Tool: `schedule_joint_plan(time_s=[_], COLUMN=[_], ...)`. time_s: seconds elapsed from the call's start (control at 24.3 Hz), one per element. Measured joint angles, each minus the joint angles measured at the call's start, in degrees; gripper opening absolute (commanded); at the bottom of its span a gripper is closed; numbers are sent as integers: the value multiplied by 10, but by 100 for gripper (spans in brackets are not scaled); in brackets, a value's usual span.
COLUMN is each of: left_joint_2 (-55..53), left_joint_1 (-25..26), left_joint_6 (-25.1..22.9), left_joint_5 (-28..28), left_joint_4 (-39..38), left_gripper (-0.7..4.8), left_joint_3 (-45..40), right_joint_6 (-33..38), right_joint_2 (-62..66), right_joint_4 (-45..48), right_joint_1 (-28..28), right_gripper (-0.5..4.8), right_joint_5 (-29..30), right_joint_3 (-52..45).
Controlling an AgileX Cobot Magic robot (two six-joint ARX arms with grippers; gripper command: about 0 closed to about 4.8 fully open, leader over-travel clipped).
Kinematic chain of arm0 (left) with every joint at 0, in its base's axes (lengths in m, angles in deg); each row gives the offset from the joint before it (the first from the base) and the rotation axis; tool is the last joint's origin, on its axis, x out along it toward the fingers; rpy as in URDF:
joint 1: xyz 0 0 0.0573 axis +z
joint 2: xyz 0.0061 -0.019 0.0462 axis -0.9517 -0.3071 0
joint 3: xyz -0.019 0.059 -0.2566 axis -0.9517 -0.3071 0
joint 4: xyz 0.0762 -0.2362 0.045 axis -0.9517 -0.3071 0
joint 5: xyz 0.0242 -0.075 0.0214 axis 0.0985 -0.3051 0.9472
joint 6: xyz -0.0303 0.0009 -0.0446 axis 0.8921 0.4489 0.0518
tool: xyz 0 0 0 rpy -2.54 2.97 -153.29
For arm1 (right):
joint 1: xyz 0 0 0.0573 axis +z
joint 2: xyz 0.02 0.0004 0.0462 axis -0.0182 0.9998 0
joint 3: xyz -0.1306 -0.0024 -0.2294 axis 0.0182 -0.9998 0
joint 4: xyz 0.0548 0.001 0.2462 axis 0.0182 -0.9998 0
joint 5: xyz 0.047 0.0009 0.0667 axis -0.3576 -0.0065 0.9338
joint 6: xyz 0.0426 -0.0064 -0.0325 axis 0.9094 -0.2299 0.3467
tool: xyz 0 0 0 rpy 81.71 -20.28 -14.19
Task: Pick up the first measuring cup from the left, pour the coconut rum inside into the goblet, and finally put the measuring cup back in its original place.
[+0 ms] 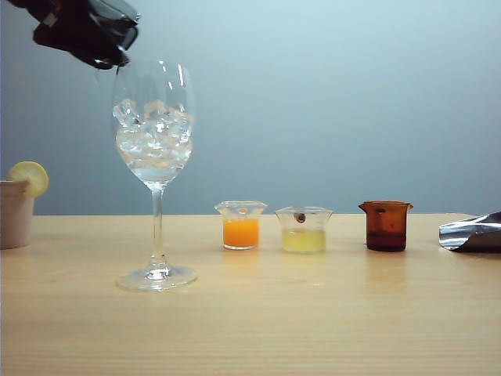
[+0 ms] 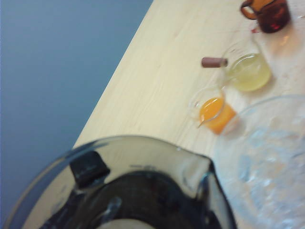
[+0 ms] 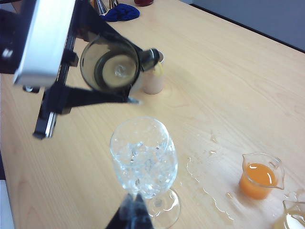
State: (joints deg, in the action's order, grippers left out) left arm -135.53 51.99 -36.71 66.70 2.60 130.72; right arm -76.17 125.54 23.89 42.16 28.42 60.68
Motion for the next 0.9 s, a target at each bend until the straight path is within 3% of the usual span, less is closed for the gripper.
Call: schedule_joint_plan(time_s=[0.08,0.33,0.53,0.7,0.9], left_joint_2=[0,0,0,0,0], left_joint_1=[-24,-42,-42,-42,-42], left_joint_6=[-24,-46,-59,-109,-124], left_joint_5=[16,81,82,81,81], left_joint_4=[0,0,4,8,15], left_gripper=[110,110,111,111,111], left_joint_3=[0,0,0,0,0], right_joint_6=[0,0,0,0,0], right_joint_2=[0,0,0,0,0], right_joint_4=[-1,-1,-9,-12,-12], right_joint_1=[0,0,0,0,0], right_gripper=[-5,-5,-5,-5,-5], right_joint_5=[0,0,4,4,4], right_joint_3=[0,0,0,0,0])
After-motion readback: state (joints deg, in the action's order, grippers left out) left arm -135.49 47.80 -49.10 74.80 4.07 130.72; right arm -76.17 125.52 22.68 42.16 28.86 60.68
